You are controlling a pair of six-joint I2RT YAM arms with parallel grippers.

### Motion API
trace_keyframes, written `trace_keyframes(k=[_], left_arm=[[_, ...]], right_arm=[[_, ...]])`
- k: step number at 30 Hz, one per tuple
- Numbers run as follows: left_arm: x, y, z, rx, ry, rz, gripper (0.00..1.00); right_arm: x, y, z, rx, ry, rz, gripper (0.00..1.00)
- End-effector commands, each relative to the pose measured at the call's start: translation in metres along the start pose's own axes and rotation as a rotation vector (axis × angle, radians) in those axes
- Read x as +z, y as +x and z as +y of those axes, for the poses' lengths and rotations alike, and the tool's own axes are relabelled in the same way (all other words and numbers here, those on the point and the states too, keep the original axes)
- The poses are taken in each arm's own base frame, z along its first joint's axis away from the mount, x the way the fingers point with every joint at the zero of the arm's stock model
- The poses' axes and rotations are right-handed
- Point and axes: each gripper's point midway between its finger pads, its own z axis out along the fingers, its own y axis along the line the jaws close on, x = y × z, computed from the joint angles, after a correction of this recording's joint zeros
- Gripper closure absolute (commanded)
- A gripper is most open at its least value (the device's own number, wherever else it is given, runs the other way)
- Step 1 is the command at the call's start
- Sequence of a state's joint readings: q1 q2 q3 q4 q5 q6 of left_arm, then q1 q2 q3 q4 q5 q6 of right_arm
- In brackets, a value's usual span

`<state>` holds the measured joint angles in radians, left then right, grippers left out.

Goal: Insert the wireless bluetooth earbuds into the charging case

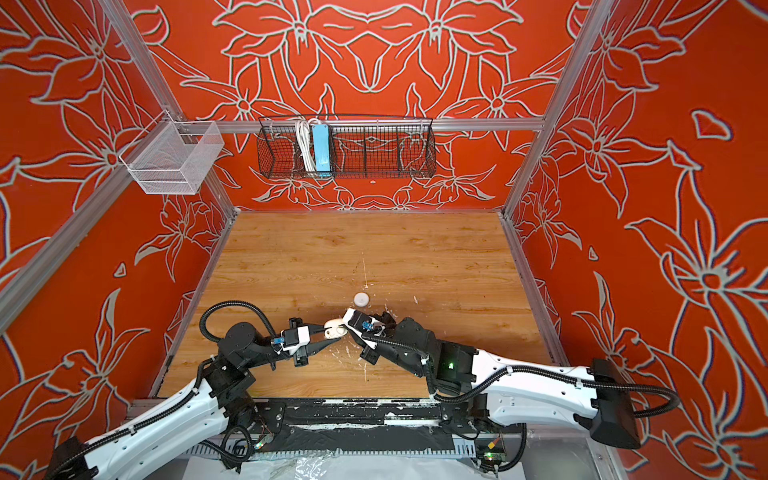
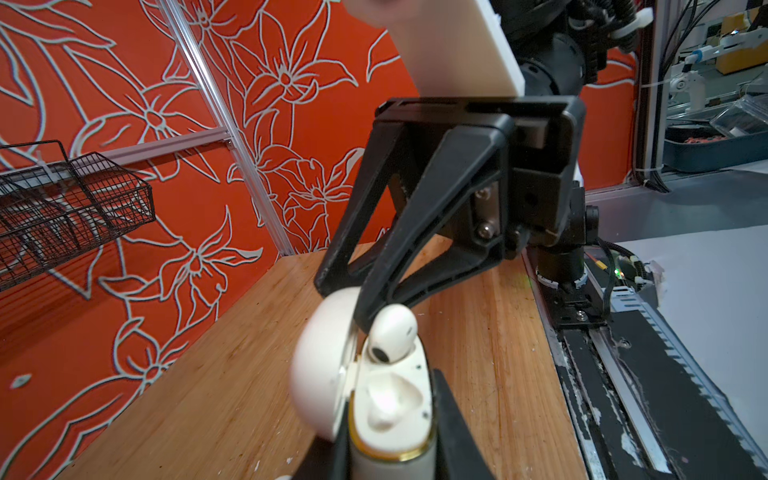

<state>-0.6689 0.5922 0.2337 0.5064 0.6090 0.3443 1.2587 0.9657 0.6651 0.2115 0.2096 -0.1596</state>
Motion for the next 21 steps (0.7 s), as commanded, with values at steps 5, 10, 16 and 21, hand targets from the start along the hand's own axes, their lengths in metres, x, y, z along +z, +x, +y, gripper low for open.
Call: trace_keyframes(k=[5,10,16,21], left_arm=[[0.000,-0.019,-0.006,0.044,0.052,-0.057,1.00],[0.000,-0.018,-0.004,0.037,0.038,-0.052,1.00],[0.002,-0.018,-0.013,0.050,0.099,-0.056,1.00],[0.004,-0.016,-0.016,0.050,0.124,-0.051,1.00]], right_arm=[[0.003,-0.005,-0.009,-0.046,0.051,0.029,0.75],[-0.007,-0.010,-0.016,-0.041,0.079,-0.007,0.70],[-0.013,-0.015,-0.009,-0.046,0.029,-0.029,0.68],[-0.010,-0.014,-0.002,-0.051,-0.013,-0.017,0.69]])
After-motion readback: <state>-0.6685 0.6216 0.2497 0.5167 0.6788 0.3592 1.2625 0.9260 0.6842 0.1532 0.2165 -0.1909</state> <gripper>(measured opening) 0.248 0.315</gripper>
